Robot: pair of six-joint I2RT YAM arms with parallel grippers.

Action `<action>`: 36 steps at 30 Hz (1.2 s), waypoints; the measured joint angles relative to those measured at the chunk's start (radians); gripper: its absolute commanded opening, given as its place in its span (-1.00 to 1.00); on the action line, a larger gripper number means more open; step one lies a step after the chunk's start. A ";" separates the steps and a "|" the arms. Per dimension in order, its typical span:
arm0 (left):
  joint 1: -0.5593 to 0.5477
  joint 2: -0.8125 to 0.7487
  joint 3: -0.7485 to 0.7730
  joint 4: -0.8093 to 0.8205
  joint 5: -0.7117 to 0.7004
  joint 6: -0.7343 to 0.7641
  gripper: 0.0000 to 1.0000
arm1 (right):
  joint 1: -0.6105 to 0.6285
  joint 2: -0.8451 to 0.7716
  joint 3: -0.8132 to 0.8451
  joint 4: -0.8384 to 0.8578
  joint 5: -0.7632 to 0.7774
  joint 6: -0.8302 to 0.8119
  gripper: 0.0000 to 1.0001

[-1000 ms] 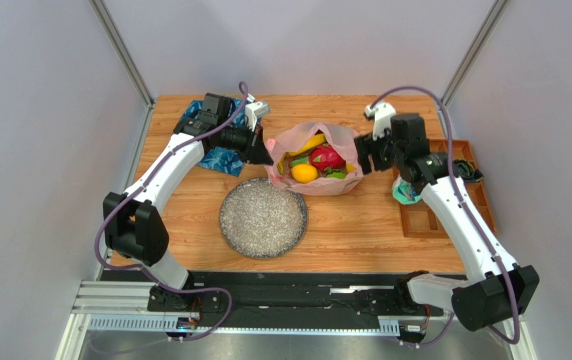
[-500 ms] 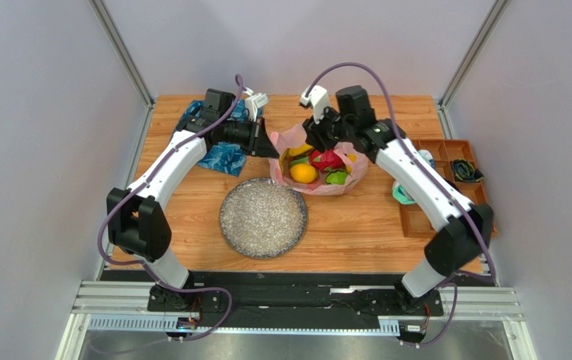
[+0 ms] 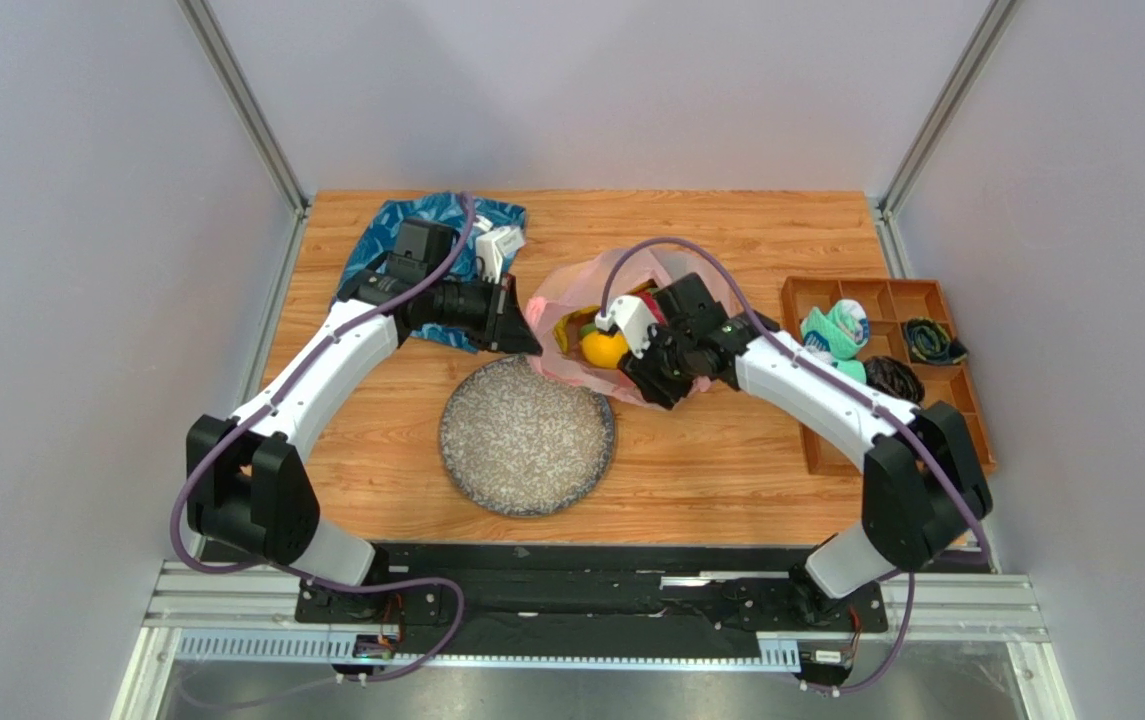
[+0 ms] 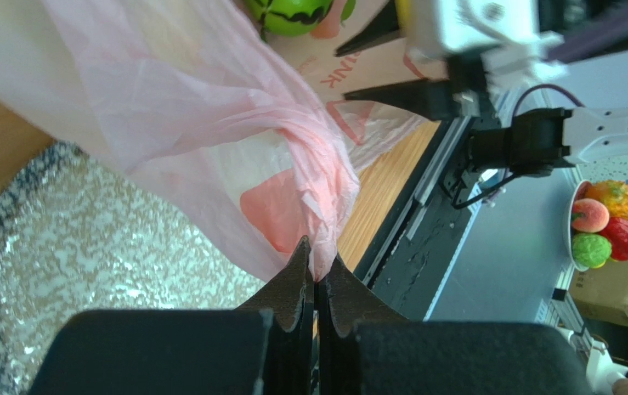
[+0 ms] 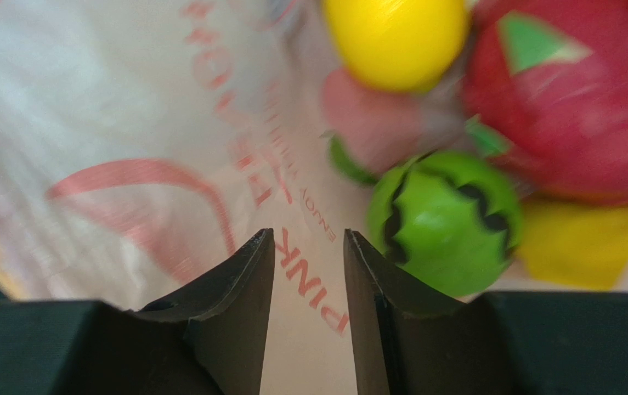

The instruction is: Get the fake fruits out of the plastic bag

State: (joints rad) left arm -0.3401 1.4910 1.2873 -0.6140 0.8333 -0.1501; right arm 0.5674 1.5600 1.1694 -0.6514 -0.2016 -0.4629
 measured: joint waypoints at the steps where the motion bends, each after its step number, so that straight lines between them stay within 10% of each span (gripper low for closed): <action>1: 0.000 -0.008 -0.021 -0.001 -0.011 0.002 -0.99 | 0.015 -0.029 -0.032 -0.001 0.002 0.006 -0.13; 5: 0.000 -0.027 -0.080 -0.005 -0.043 0.007 -0.93 | 0.048 -0.085 -0.064 0.026 0.026 0.019 -0.06; 10: -0.005 -0.032 -0.092 -0.002 -0.060 0.008 -0.82 | 0.038 0.037 0.081 0.052 0.063 0.003 0.59; 16: -0.008 -0.031 -0.089 -0.004 -0.076 0.019 -0.68 | 0.032 0.296 0.380 0.048 0.079 -0.070 0.72; 29: -0.008 -0.031 -0.087 -0.025 -0.100 0.062 -0.67 | 0.029 0.513 0.507 -0.153 0.008 -0.317 0.65; 36: -0.008 -0.025 -0.057 -0.044 -0.107 0.074 -0.67 | 0.022 0.558 0.521 -0.166 0.010 -0.343 -0.07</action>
State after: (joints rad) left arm -0.3485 1.4658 1.2304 -0.6582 0.7261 -0.0765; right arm 0.5896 2.1181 1.6905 -0.8177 -0.1917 -0.8055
